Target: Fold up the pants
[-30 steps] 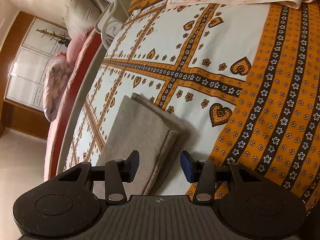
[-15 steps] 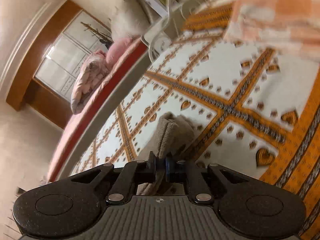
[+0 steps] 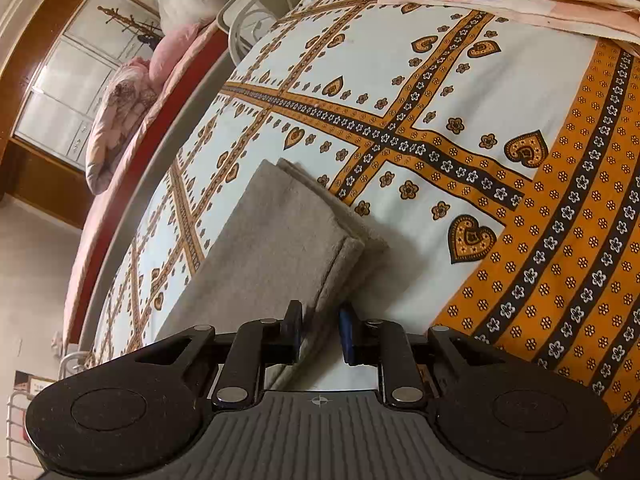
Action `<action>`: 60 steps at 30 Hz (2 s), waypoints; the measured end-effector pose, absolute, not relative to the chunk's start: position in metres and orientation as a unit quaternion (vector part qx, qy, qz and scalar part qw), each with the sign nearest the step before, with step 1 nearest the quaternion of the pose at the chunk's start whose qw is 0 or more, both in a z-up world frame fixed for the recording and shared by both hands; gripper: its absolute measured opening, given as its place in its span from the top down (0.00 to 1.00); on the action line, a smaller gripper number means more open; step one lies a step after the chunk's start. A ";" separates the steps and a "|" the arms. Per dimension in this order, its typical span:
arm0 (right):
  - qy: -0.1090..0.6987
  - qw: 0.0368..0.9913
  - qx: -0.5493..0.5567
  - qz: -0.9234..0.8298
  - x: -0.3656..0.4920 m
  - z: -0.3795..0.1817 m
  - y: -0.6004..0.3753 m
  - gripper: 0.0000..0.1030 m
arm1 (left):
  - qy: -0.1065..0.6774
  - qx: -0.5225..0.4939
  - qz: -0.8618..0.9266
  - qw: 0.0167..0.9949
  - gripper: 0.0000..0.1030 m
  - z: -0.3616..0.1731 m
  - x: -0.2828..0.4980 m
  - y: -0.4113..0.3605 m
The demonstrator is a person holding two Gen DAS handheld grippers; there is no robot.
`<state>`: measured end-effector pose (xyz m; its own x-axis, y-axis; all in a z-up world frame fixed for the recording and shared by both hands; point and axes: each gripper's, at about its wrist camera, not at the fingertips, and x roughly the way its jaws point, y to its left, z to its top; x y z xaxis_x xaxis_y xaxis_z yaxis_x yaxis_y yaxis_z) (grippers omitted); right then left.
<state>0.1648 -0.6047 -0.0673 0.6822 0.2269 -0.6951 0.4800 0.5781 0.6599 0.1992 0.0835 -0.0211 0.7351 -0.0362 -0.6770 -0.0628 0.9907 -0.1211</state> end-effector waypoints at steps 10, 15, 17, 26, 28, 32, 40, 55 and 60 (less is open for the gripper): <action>0.388 0.801 0.451 -0.066 0.161 -0.063 -0.603 0.79 | 0.386 -0.071 -0.048 0.918 0.09 -0.035 0.202 -0.047; 0.384 0.797 0.462 -0.064 0.159 -0.064 -0.606 0.78 | 0.409 -0.074 -0.089 0.905 0.09 -0.044 0.205 -0.101; 0.383 0.796 0.465 -0.063 0.159 -0.064 -0.607 0.78 | 0.416 -0.071 -0.099 0.901 0.09 -0.047 0.205 -0.121; 0.368 0.800 0.468 -0.071 0.152 -0.059 -0.607 0.75 | 0.437 0.007 -0.117 0.892 0.06 -0.065 0.209 -0.191; 0.348 0.804 0.473 -0.088 0.147 -0.055 -0.613 0.75 | 0.436 0.033 -0.111 0.892 0.06 -0.069 0.210 -0.198; 0.349 0.785 0.505 -0.087 0.145 -0.062 -0.619 0.75 | 0.434 0.042 -0.112 0.893 0.06 -0.070 0.211 -0.200; 0.379 0.760 0.521 -0.083 0.162 -0.081 -0.616 0.75 | 0.427 0.046 -0.106 0.897 0.06 -0.073 0.210 -0.204; 0.364 0.852 0.372 -0.063 0.185 -0.041 -0.570 0.89 | 0.377 0.007 -0.082 0.923 0.11 -0.042 0.212 -0.104; 0.334 0.893 0.301 -0.018 0.203 -0.001 -0.509 0.89 | 0.342 0.032 0.022 0.939 0.10 -0.007 0.221 0.059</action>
